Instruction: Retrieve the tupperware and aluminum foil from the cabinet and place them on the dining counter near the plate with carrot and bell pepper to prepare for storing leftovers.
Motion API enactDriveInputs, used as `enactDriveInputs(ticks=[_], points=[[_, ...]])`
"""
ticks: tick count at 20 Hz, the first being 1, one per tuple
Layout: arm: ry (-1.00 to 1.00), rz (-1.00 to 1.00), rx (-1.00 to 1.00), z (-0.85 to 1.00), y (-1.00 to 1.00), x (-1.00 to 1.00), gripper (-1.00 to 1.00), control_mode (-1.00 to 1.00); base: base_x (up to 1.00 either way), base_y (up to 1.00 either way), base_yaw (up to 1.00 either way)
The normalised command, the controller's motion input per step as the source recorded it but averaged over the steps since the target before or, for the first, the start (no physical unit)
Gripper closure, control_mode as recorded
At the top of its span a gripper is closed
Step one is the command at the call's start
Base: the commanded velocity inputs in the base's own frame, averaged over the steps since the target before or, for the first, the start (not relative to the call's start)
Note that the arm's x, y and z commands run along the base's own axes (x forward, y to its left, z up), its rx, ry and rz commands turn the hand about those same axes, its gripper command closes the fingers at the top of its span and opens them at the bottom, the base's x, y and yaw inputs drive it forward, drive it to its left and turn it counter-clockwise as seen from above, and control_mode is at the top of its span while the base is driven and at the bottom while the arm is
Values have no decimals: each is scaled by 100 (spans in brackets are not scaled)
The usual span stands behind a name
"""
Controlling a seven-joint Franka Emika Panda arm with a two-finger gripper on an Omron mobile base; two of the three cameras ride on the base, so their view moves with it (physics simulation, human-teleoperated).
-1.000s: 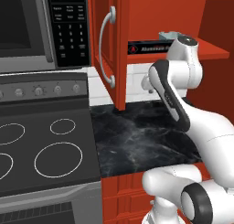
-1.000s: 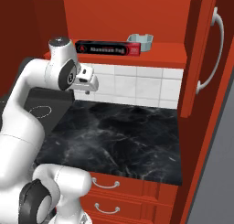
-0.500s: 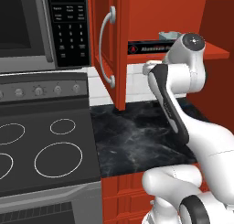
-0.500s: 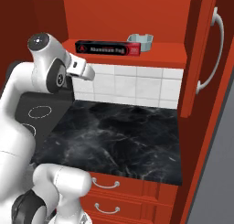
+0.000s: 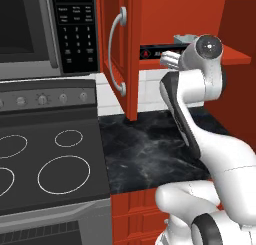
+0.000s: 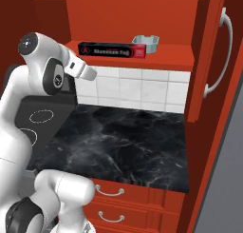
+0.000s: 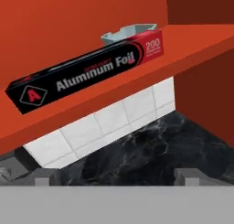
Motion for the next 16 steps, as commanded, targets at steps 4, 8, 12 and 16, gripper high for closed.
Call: enactDriveInputs(ticks=[4, 8, 12, 16], points=[[0, -22, 32, 34, -16, 1, -100, -100, 0, 0, 0], [0, -19, 36, 33, -9, 0, -100, -100, 0, 0, 0], [1, -8, 49, 27, -32, 0, -100, -100, 0, 0, 0], [0, -1, 54, -1, -4, 0, -100, -100, 0, 0, 0]])
